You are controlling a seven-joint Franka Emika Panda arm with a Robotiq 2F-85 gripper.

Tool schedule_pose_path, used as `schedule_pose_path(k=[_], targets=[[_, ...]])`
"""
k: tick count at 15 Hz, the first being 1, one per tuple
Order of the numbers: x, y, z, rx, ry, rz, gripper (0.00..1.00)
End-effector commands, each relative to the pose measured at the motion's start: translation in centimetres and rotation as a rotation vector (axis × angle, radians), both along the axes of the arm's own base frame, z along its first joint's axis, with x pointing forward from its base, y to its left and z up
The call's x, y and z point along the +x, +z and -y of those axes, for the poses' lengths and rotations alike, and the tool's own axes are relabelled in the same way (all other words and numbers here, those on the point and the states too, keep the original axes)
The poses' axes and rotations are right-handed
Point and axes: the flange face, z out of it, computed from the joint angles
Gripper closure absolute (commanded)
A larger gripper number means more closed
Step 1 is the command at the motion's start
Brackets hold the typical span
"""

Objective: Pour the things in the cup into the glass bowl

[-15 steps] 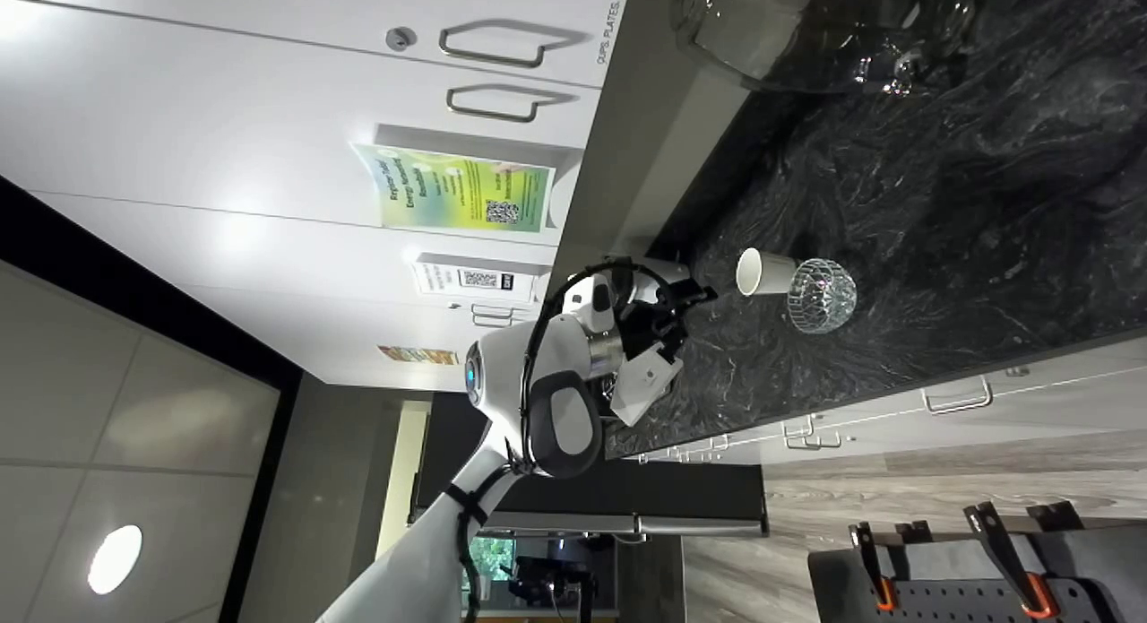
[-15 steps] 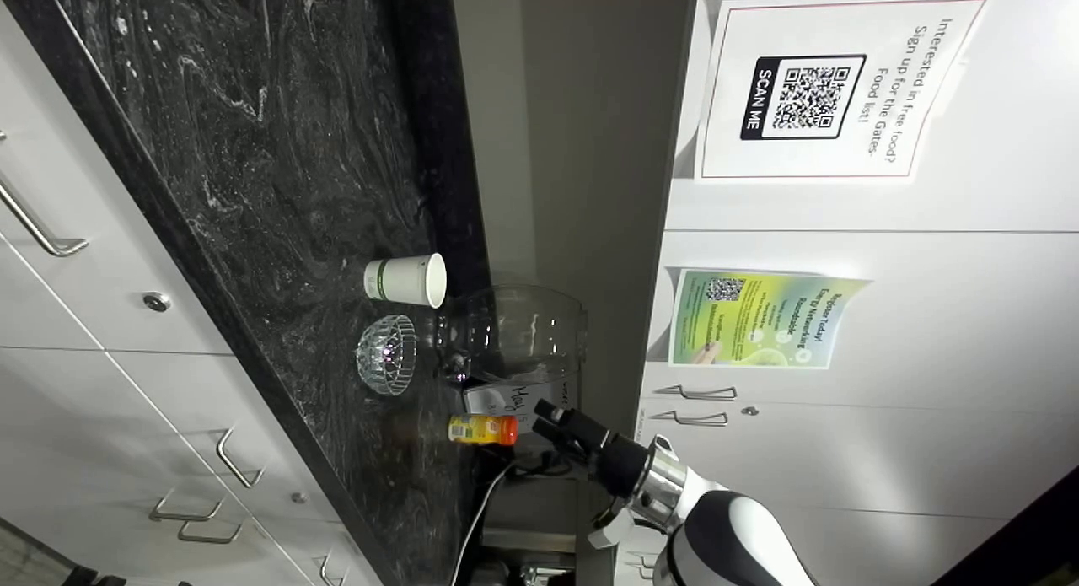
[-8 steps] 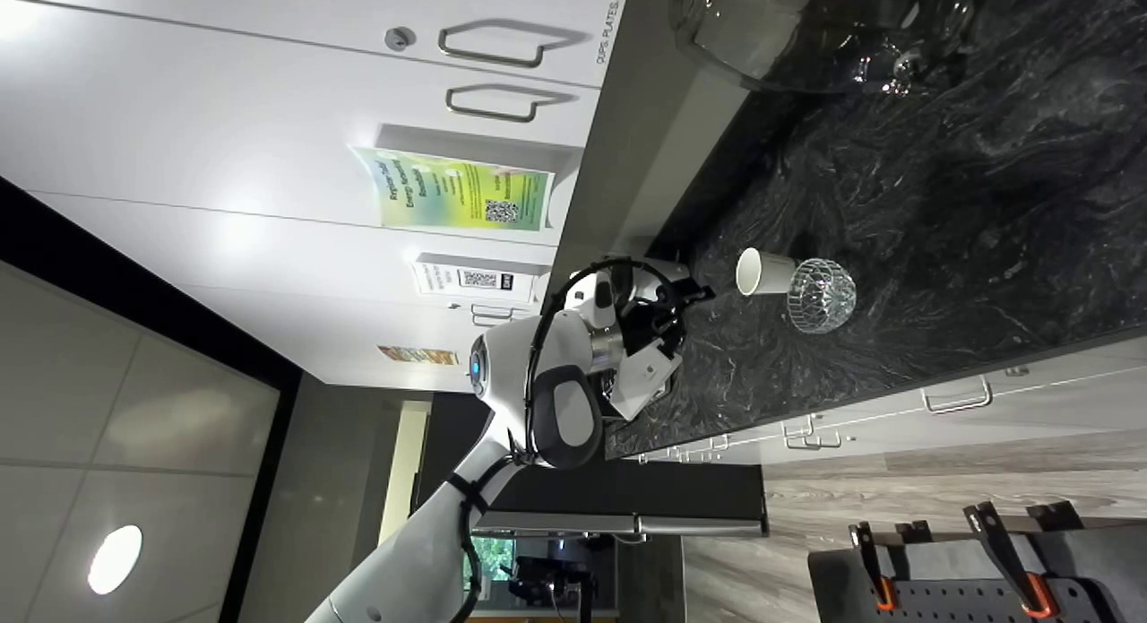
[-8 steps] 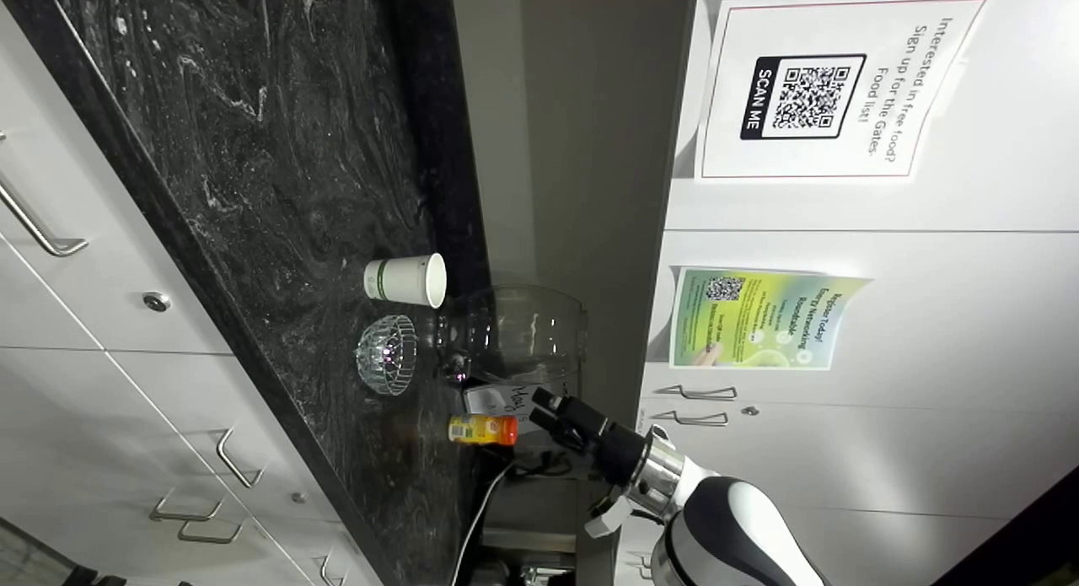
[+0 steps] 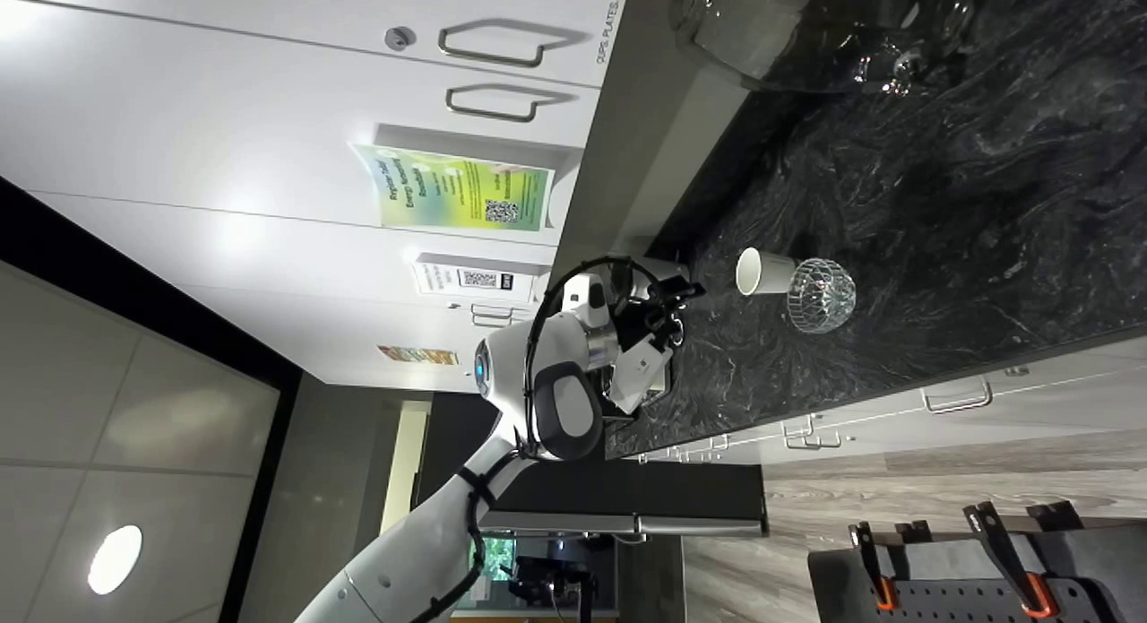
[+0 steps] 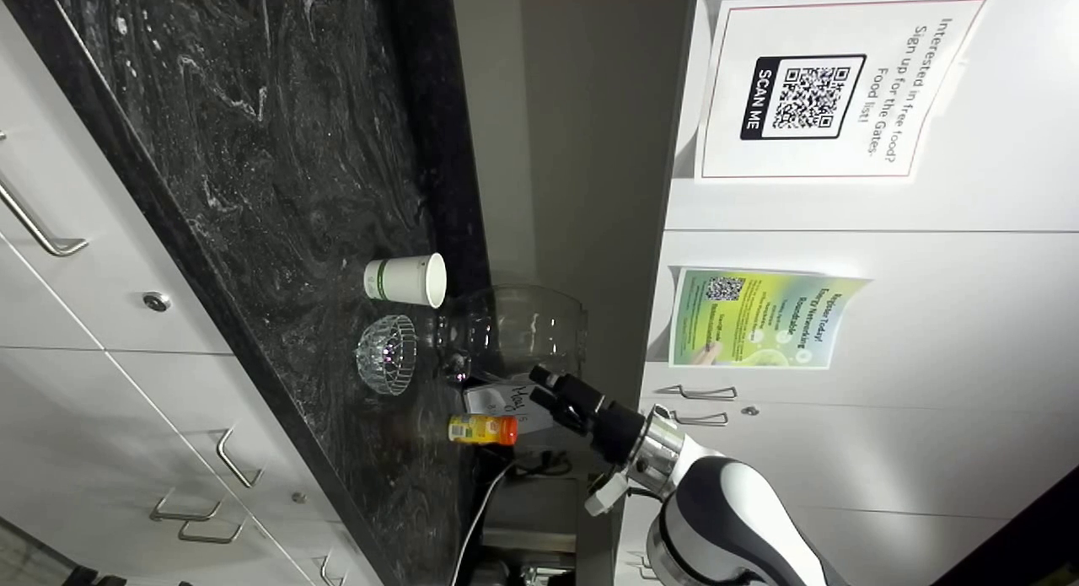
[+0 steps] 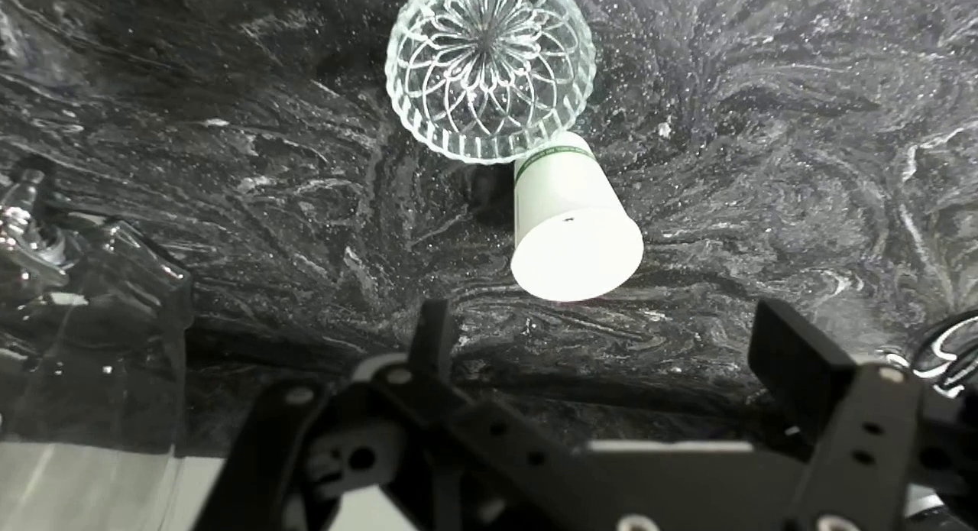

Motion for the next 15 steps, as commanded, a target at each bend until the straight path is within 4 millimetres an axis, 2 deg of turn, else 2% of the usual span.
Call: schedule_pose_path(k=[1, 7, 15], targets=[[3.7, -1.0, -1.9, -0.027, -0.034, 0.025, 0.00], [8.3, -3.8, -4.2, -0.044, -0.009, -0.006, 0.00], [11.8, -7.5, -8.0, 0.022, 0.025, -0.055, 0.00]])
